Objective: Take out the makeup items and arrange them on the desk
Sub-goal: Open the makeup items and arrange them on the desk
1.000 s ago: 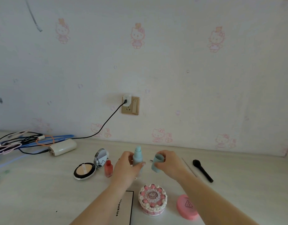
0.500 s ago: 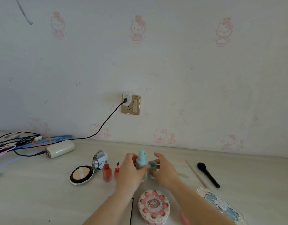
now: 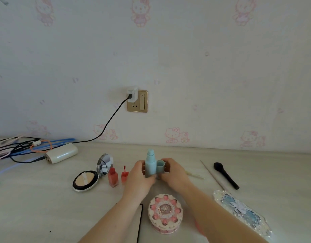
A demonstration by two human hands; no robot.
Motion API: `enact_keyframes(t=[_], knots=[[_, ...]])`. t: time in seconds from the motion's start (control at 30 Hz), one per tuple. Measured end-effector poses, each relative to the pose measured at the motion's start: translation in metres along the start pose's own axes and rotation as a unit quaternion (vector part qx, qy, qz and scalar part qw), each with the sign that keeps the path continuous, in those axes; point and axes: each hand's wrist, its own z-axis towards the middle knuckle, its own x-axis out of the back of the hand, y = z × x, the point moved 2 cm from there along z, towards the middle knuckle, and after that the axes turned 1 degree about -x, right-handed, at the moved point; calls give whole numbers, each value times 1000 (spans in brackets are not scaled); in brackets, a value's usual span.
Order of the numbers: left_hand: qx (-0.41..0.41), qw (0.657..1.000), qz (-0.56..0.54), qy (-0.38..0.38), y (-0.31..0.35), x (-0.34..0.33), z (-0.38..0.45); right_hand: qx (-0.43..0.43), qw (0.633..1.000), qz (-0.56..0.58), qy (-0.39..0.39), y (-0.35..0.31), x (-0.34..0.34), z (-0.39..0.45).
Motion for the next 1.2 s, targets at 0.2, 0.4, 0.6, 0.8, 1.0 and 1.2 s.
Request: enact_keyframes(t=[0.2, 0.4, 0.6, 0.8, 1.0, 1.2], knots=[[11, 1000, -2, 14, 1, -3, 0, 1, 1000, 0, 6, -3, -3, 0], [19, 999, -31, 9, -1, -1, -1, -7, 1000, -1, 7, -5, -3, -4], [-1, 998, -60, 13, 10, 5, -6, -12, 999, 31, 19, -8, 10, -15], [-17, 991, -122, 57, 33, 22, -24, 0, 996, 76, 41, -9, 39, -39], [-137, 967, -179, 117, 63, 37, -51, 17, 988, 105, 109, -7, 77, -50], [-190, 980, 3, -50, 69, 0, -44, 3, 994, -28, 102, 14, 99, -40]])
